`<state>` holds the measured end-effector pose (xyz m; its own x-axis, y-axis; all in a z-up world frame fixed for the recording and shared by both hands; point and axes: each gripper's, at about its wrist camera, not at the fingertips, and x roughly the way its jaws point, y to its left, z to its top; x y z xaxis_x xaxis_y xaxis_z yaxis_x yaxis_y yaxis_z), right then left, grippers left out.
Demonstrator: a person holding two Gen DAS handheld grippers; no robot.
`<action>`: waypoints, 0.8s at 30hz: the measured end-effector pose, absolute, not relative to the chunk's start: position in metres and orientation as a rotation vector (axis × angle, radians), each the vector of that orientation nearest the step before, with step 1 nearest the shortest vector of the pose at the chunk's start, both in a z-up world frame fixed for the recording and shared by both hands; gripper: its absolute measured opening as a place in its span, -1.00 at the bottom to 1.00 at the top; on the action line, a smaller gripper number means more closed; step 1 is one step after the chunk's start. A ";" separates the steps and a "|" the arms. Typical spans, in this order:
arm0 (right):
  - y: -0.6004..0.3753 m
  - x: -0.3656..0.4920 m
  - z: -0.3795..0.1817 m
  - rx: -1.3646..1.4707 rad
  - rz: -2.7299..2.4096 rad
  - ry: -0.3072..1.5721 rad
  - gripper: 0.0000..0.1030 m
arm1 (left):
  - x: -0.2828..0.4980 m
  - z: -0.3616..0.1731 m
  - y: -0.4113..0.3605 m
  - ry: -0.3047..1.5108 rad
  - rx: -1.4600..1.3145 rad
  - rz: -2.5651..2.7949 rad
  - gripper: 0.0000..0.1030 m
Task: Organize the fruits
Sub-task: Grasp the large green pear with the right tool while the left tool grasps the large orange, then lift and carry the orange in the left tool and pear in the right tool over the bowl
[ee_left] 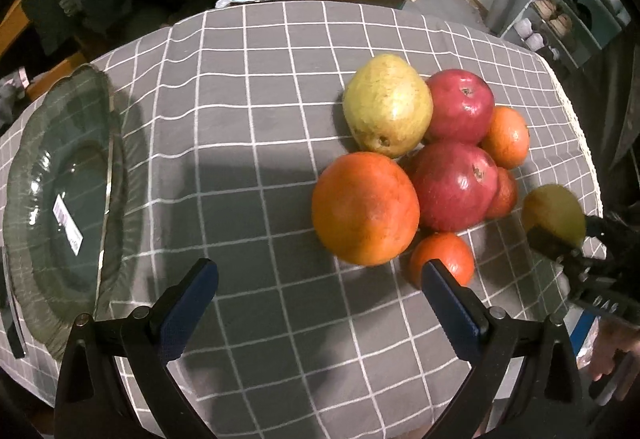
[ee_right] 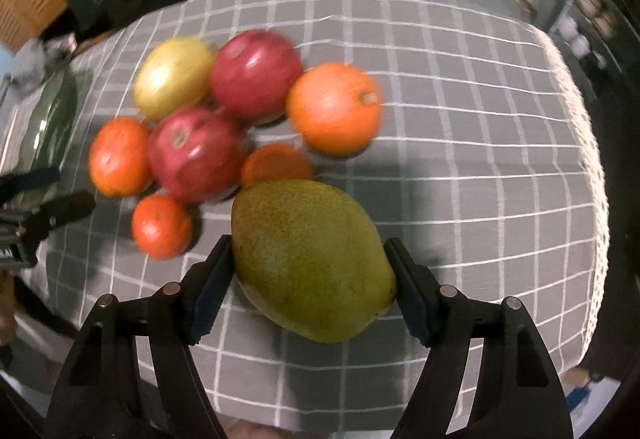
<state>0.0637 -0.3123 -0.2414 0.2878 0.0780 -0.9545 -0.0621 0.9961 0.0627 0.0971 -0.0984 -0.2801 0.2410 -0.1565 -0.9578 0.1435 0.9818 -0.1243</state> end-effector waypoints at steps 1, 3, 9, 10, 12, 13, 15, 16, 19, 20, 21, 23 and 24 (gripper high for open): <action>-0.318 0.064 -0.239 0.025 0.077 1.267 0.45 | 0.100 -0.282 -0.100 1.312 -0.006 -0.202 0.98; -0.325 0.064 -0.238 0.033 0.054 1.258 0.45 | 0.103 -0.286 -0.102 1.318 -0.009 -0.195 0.98; -0.346 0.074 -0.242 0.035 0.003 1.256 0.45 | 0.112 -0.294 -0.103 1.332 -0.057 -0.195 0.91; -0.338 0.079 -0.245 0.036 0.002 1.257 0.45 | 0.113 -0.295 -0.104 1.334 -0.065 -0.202 0.91; -0.334 0.078 -0.248 0.035 0.002 1.255 0.45 | 0.116 -0.298 -0.106 1.333 -0.061 -0.207 0.90; -0.333 0.079 -0.248 0.032 0.003 1.255 0.45 | 0.117 -0.298 -0.109 1.333 -0.060 -0.209 0.89; -0.331 0.080 -0.250 0.025 0.004 1.255 0.45 | 0.119 -0.301 -0.112 1.337 -0.066 -0.218 0.86; -0.327 0.082 -0.252 0.021 0.004 1.255 0.45 | 0.120 -0.302 -0.113 1.342 -0.072 -0.225 0.84; -0.326 0.083 -0.253 0.019 0.007 1.255 0.45 | 0.123 -0.307 -0.115 1.350 -0.094 -0.250 0.69; -0.326 0.084 -0.253 0.018 0.007 1.254 0.45 | 0.123 -0.308 -0.117 1.348 -0.102 -0.263 0.57; -0.326 0.084 -0.253 0.018 0.007 1.253 0.45 | 0.124 -0.308 -0.118 1.347 -0.108 -0.277 0.45; -0.325 0.086 -0.253 0.019 0.007 1.250 0.45 | 0.123 -0.308 -0.121 1.343 -0.115 -0.299 0.32; -0.324 0.088 -0.253 0.020 0.008 1.250 0.45 | 0.122 -0.307 -0.123 1.339 -0.110 -0.308 0.27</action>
<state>0.0879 -0.3243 -0.2531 0.3154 0.0170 -0.9488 0.0048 0.9998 0.0195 0.1225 -0.1228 -0.3073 0.1967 -0.2817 -0.9391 0.1566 0.9546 -0.2535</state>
